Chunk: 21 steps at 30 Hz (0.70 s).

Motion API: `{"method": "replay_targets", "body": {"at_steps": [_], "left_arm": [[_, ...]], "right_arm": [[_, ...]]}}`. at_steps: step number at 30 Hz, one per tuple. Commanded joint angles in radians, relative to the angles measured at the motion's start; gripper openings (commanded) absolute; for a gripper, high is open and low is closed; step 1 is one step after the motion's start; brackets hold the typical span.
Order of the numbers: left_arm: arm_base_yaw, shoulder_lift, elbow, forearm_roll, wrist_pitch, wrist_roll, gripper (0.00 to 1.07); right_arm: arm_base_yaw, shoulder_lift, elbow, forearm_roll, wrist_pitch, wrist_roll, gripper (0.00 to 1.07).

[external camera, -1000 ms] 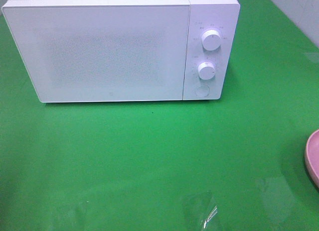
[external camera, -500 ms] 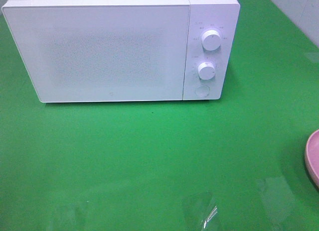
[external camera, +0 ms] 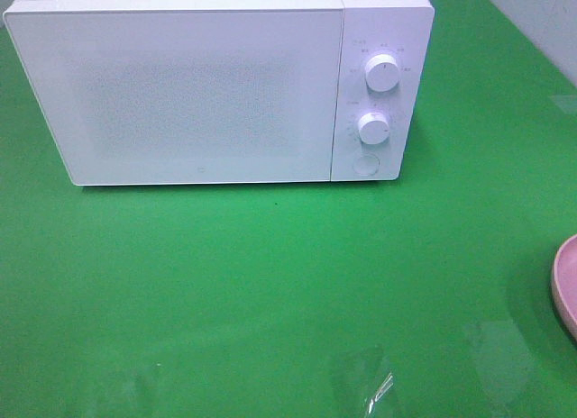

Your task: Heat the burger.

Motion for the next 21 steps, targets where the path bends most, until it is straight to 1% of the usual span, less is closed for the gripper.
{"method": "replay_targets", "body": {"at_steps": [1, 4, 21], "left_arm": [[-0.001, -0.037, 0.002, -0.002, 0.004, -0.004, 1.01], [-0.001, -0.060, 0.002, 0.000, 0.004, -0.004, 1.01], [-0.001, -0.059, 0.002, 0.001, 0.004, -0.004, 1.01]], "right_arm": [[-0.003, -0.027, 0.002, 0.001, -0.009, 0.003, 0.73], [-0.003, -0.027, 0.002, 0.001, -0.009, 0.003, 0.73], [-0.003, -0.027, 0.002, 0.001, -0.009, 0.003, 0.73]]}}
